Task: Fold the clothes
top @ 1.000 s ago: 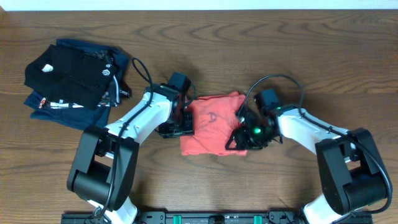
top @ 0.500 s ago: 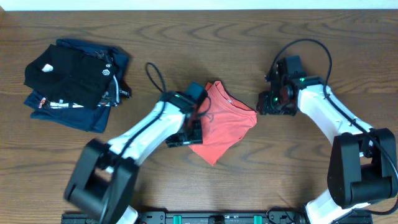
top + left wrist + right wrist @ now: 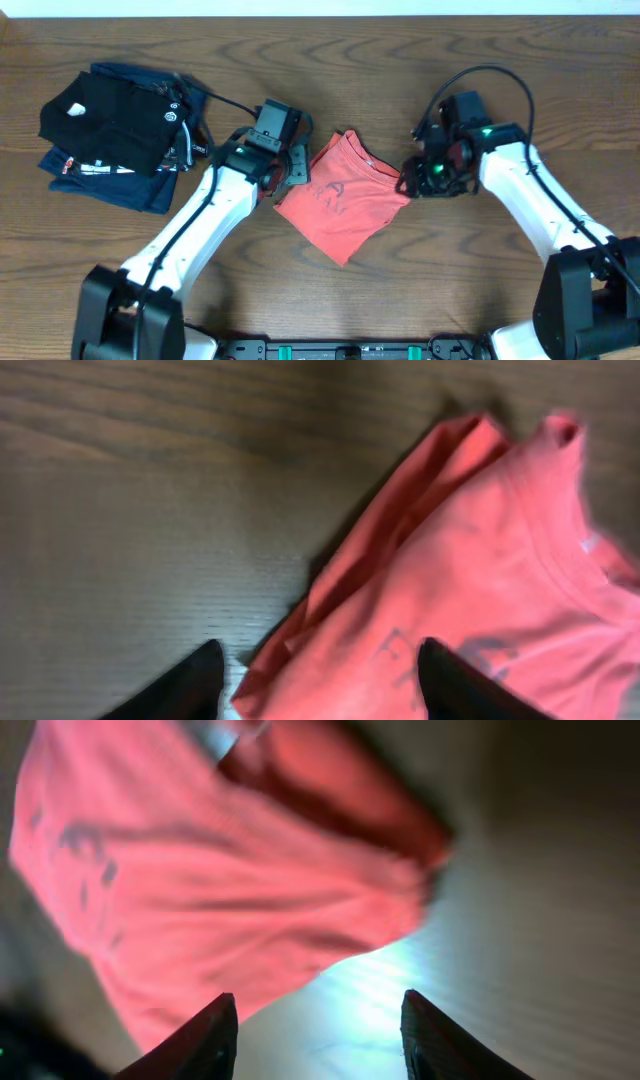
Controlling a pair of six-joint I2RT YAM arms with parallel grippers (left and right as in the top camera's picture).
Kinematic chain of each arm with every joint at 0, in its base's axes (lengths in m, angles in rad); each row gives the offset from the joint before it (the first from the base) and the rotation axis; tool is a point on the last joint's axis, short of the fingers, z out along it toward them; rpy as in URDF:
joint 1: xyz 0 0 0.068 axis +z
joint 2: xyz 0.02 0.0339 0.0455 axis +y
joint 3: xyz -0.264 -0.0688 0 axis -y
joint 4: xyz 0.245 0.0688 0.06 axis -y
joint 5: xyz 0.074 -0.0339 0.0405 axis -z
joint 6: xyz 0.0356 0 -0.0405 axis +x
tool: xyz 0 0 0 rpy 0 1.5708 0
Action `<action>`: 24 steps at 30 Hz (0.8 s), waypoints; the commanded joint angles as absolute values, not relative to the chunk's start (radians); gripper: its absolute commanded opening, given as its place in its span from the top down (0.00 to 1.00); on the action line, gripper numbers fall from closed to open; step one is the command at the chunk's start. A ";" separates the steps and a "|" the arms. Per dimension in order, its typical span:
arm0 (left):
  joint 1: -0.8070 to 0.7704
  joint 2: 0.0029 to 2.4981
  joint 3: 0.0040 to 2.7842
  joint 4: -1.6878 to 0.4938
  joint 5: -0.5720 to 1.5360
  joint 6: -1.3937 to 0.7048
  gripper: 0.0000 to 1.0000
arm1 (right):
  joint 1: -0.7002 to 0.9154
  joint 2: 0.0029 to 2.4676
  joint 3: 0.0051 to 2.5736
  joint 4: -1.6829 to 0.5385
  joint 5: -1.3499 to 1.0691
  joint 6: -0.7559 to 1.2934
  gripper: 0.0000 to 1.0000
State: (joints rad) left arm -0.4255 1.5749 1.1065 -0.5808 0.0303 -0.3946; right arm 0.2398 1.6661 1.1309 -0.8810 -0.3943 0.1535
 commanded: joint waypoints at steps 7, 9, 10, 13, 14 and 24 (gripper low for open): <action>-0.422 1.758 1.108 -0.592 0.158 -0.352 0.42 | 0.342 1.663 0.934 -0.713 -0.471 0.141 0.50; -0.422 1.792 1.108 -0.602 0.165 -0.352 0.42 | 0.346 1.665 0.896 -0.650 -0.468 0.162 0.49; -0.422 1.806 1.108 -0.610 0.176 -0.352 0.42 | 0.346 1.665 0.880 -0.623 -0.458 0.171 0.49; -0.422 1.836 1.108 -0.660 0.218 -0.361 0.42 | 0.346 1.670 0.841 -0.540 -0.338 0.212 0.46; -0.422 1.842 1.108 -0.689 0.229 -0.385 0.42 | 0.345 1.671 0.833 -0.512 -0.287 0.217 0.44; -0.455 1.841 1.107 -0.883 0.345 -0.611 0.49 | 0.288 1.671 0.834 -0.125 -0.095 0.216 0.40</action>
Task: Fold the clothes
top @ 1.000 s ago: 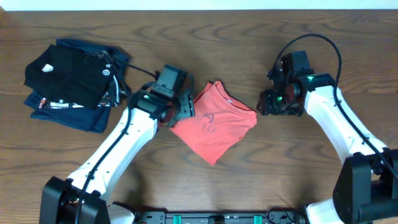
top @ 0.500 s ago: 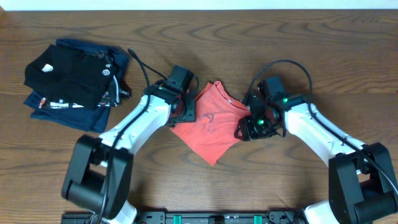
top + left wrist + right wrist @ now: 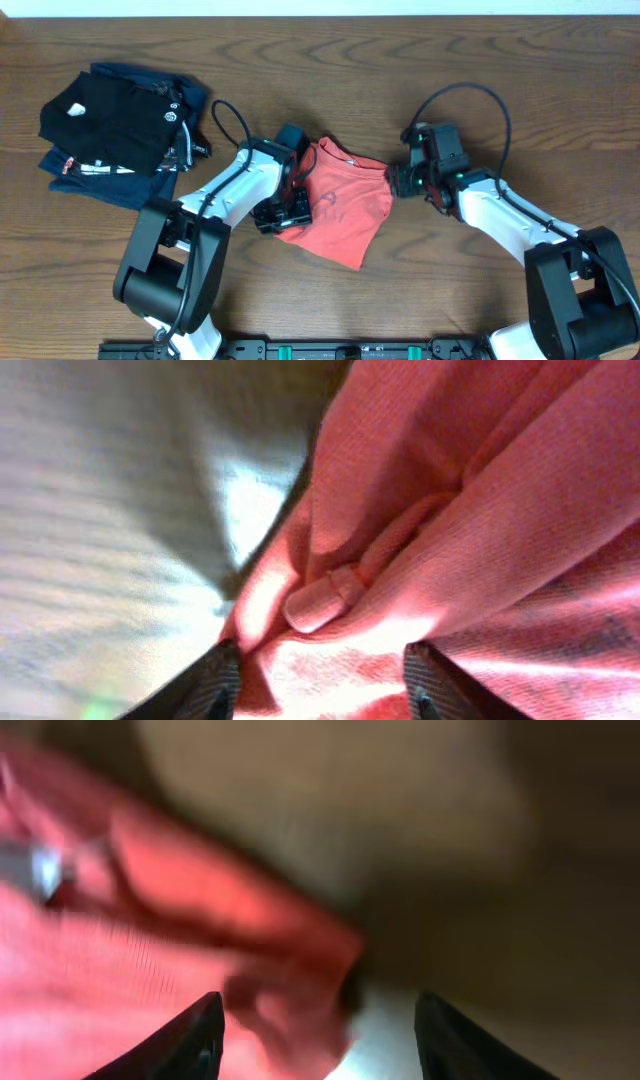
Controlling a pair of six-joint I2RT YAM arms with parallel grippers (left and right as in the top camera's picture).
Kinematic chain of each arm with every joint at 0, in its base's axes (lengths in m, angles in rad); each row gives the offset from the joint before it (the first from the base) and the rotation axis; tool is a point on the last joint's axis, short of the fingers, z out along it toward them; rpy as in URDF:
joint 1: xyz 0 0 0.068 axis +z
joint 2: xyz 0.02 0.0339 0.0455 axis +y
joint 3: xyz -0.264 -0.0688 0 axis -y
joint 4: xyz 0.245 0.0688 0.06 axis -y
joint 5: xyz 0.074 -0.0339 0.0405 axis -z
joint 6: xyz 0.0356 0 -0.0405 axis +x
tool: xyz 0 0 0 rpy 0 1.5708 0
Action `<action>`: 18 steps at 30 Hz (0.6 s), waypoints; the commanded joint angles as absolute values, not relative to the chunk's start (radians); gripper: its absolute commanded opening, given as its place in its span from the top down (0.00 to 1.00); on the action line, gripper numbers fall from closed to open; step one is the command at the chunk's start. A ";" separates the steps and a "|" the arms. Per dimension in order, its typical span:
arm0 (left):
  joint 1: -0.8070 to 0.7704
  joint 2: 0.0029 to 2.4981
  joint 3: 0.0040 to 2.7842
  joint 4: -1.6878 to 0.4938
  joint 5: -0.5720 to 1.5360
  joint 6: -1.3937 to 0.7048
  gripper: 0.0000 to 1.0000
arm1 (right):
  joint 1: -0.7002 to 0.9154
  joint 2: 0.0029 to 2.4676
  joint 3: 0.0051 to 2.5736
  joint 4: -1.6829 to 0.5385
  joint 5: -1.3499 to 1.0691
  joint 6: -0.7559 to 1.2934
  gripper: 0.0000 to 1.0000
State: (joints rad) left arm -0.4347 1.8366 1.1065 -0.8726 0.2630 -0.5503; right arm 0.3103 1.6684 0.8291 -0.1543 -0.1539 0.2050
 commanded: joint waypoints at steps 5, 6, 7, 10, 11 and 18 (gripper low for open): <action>-0.453 1.771 1.116 -0.886 0.271 -0.626 0.49 | 0.281 1.671 0.852 -0.175 -0.112 0.196 0.32; -0.444 1.747 1.119 -0.886 0.239 -0.622 0.49 | 0.279 1.671 0.852 -0.196 -0.107 0.193 0.31; -0.435 1.722 1.124 -0.884 0.204 -0.621 0.47 | 0.277 1.671 0.852 -0.222 -0.098 0.193 0.30; -0.399 1.641 1.128 -0.804 0.141 -0.505 0.15 | 0.265 1.671 0.852 -0.289 -0.082 0.194 0.28; -0.387 1.620 1.128 -0.766 0.141 -0.453 0.06 | 0.261 1.671 0.852 -0.305 -0.082 0.194 0.27; -0.355 1.615 1.128 -0.551 0.149 -0.127 0.02 | 0.254 1.671 0.852 -0.367 -0.083 0.194 0.26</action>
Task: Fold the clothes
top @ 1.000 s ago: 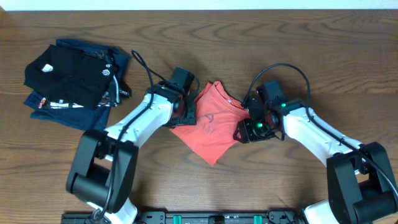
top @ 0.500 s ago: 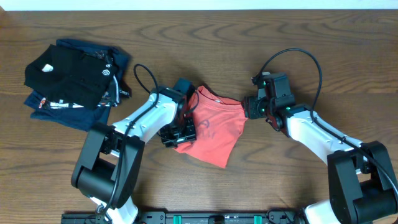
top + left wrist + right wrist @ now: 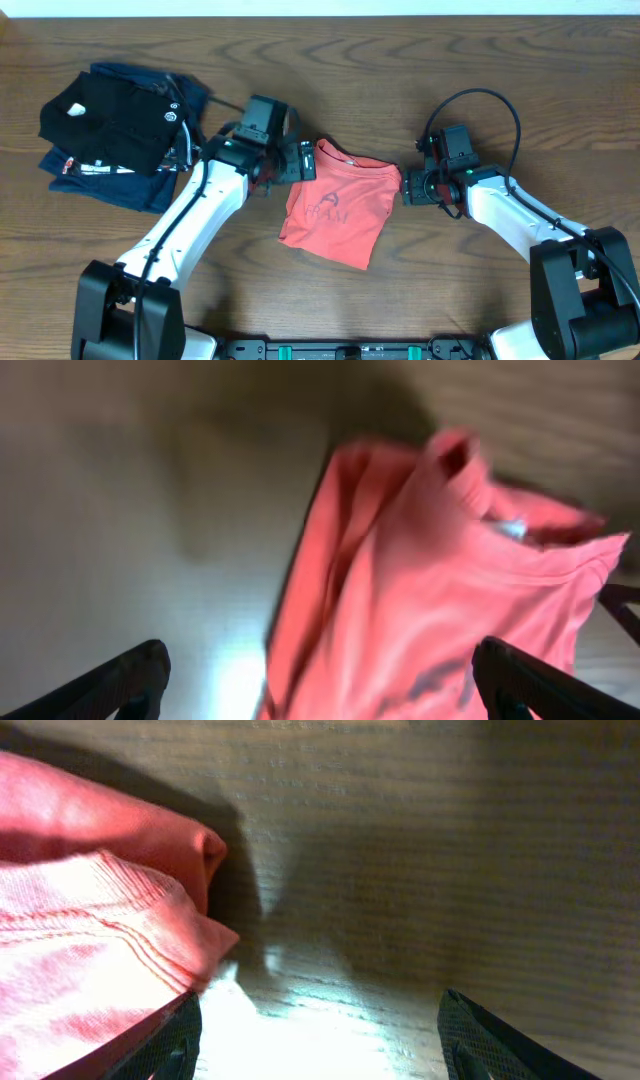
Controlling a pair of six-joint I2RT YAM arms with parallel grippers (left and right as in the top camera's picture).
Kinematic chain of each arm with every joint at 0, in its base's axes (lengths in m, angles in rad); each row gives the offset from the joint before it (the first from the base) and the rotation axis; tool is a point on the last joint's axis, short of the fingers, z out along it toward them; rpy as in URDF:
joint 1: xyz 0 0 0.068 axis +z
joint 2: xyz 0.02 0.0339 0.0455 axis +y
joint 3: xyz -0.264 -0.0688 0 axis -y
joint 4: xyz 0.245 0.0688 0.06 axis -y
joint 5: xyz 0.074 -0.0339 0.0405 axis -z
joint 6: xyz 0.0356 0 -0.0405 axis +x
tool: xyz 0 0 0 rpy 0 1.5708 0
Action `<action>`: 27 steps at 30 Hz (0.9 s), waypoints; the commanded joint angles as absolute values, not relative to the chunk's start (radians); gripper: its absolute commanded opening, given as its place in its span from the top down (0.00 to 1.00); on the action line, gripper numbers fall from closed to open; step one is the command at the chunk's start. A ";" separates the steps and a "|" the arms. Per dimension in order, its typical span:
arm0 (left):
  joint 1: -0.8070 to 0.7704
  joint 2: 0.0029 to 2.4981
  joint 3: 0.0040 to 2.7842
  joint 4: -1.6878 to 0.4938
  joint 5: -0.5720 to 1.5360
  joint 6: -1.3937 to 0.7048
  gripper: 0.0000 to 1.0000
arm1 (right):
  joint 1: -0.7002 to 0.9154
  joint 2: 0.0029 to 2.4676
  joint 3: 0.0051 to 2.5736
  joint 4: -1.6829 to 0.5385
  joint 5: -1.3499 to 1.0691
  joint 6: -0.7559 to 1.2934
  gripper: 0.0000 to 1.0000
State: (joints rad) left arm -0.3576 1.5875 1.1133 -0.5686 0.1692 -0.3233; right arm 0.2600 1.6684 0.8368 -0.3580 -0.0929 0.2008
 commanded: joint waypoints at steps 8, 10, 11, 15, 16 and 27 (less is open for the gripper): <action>-0.355 1.758 1.128 -0.452 0.235 -0.015 0.02 | 0.253 1.671 0.852 -0.401 -0.082 0.194 0.25; -0.355 1.799 1.128 -0.413 0.279 0.000 0.02 | 0.253 1.671 0.852 -0.409 -0.082 0.194 0.25; -0.355 1.819 1.128 -0.396 0.299 0.006 0.02 | 0.253 1.671 0.852 -0.413 -0.082 0.194 0.25; -0.355 1.888 1.128 -0.341 0.408 0.007 0.02 | 0.253 1.671 0.852 -0.424 -0.082 0.194 0.25; -0.357 1.904 1.128 -0.336 0.446 0.007 0.02 | 0.253 1.671 0.852 -0.425 -0.082 0.194 0.25; -0.391 1.969 1.128 -0.303 0.543 0.007 0.78 | 0.253 1.671 0.852 -0.430 -0.082 0.194 0.25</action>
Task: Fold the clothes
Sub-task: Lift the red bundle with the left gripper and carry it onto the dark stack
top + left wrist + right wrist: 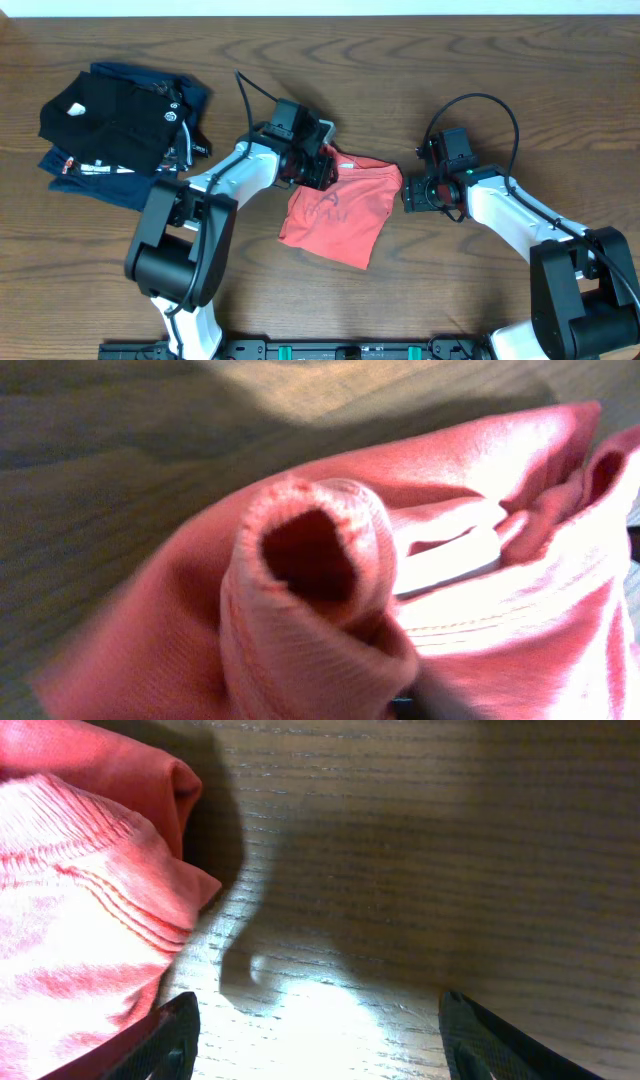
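A red shirt (335,215) lies folded into a rough rectangle at the middle of the wooden table (470,290). My left gripper (315,165) sits on its upper left corner by the collar. In the left wrist view bunched red cloth with a rolled sleeve opening (310,550) fills the frame and hides the fingers; the gripper looks shut on it. My right gripper (320,1040) stands open just off the shirt's right edge (90,880), low over bare wood, with nothing between its fingers (480,1040).
A pile of folded dark clothes (115,125), black over navy, lies at the back left. Cables loop up from both arms. The right arm's elbow (560,250) reaches in from the front right.
My left gripper was wide open just left of the shirt's upper left corner; it is now on that corner with cloth bunched against its camera. The right gripper and the shirt have hardly shifted.
The shirt first lay as a diamond with both grippers open at its side corners. Then my left gripper was at its lower left edge, with cloth between its fingers. By the following moment the shirt lay squarer and both grippers stood open beside it. Now the left holds the collar corner.
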Controlling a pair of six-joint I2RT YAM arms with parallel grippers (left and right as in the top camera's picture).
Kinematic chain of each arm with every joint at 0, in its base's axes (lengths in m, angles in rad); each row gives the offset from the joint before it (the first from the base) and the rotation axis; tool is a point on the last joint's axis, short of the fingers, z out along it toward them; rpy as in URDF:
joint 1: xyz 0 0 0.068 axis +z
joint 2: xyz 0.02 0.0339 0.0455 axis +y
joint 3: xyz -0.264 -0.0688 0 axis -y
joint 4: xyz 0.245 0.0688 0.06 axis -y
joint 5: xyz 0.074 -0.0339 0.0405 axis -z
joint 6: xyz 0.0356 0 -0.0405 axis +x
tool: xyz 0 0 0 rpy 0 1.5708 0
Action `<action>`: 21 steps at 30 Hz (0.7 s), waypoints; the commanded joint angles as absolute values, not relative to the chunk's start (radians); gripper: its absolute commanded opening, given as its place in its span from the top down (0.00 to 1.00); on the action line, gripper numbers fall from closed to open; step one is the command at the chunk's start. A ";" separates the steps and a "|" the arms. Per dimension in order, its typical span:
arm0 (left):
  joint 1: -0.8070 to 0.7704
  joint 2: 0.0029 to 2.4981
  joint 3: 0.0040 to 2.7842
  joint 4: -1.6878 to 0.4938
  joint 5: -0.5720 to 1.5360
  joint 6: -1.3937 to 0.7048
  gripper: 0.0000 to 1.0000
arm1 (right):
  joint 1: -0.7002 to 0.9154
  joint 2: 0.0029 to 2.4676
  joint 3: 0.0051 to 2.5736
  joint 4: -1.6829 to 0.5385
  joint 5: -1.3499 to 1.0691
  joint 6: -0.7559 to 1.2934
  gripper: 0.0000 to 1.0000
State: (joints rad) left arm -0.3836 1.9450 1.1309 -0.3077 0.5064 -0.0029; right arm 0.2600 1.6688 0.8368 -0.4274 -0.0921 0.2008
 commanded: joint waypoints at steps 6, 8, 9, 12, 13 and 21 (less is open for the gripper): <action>-0.346 1.892 1.142 -0.297 0.484 0.003 0.94 | 0.253 1.671 0.852 -0.446 -0.078 0.194 0.25; -0.316 1.829 1.144 -0.297 0.414 0.001 0.94 | 0.253 1.671 0.852 -0.451 -0.078 0.194 0.24; -0.301 1.796 1.144 -0.297 0.364 -0.011 0.95 | 0.253 1.671 0.852 -0.455 -0.078 0.194 0.24; -0.245 1.688 1.144 -0.297 0.237 -0.032 0.94 | 0.253 1.671 0.852 -0.464 -0.078 0.194 0.21; -0.224 1.654 1.144 -0.297 0.211 -0.031 0.94 | 0.253 1.671 0.852 -0.465 -0.078 0.194 0.21; -0.012 1.423 1.144 -0.182 0.043 -0.031 0.93 | 0.253 1.671 0.852 -0.472 -0.078 0.194 0.21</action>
State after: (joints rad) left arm -0.0734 1.4757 1.1309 -0.2214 0.1505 -0.0257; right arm 0.2600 1.6688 0.8410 -0.4637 -0.0883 0.2005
